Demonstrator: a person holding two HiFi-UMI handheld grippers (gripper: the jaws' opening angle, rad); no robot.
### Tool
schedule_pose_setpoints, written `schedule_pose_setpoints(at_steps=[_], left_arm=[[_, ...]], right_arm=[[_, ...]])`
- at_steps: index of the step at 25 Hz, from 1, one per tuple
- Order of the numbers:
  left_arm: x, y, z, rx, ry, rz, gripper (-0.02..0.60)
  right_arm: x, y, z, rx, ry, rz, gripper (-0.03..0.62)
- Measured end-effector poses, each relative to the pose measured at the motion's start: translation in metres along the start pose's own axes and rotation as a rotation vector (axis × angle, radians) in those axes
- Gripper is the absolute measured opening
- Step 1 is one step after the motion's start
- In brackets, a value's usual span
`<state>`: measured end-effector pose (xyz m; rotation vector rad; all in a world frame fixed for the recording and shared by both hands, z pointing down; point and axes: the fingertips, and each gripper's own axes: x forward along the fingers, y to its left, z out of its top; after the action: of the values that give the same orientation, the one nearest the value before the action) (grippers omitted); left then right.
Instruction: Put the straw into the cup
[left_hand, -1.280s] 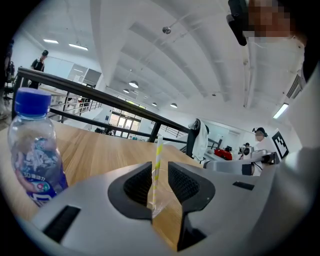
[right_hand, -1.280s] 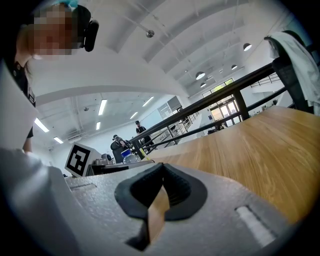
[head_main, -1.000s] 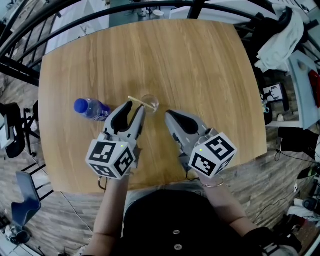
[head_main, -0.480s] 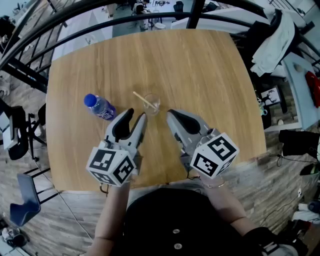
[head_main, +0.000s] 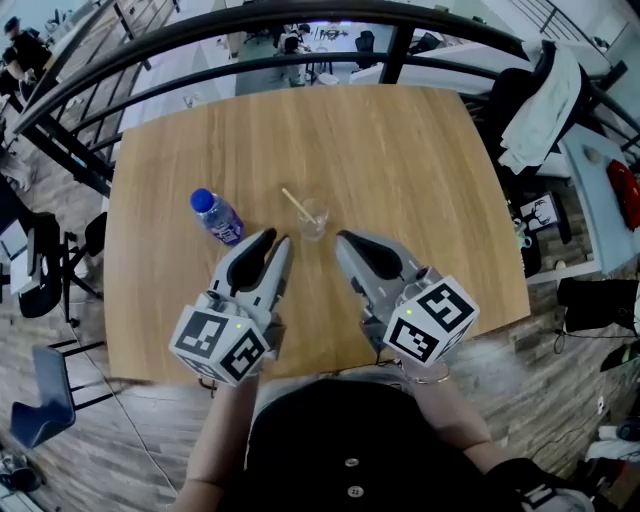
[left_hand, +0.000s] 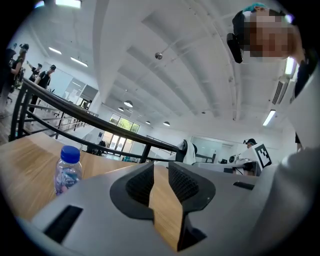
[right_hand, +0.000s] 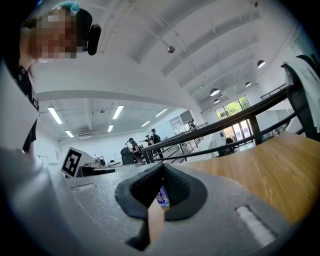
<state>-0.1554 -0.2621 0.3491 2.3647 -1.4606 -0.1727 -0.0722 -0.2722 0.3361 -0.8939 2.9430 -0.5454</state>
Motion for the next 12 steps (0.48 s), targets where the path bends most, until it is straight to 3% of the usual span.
schedule_pose_setpoints(at_steps=[12], left_arm=[[-0.012,-0.021,-0.006,-0.019,-0.005,-0.027,0.031]], right_arm=[[-0.015,0.018,0.006,-0.029,-0.009,0.020,-0.002]])
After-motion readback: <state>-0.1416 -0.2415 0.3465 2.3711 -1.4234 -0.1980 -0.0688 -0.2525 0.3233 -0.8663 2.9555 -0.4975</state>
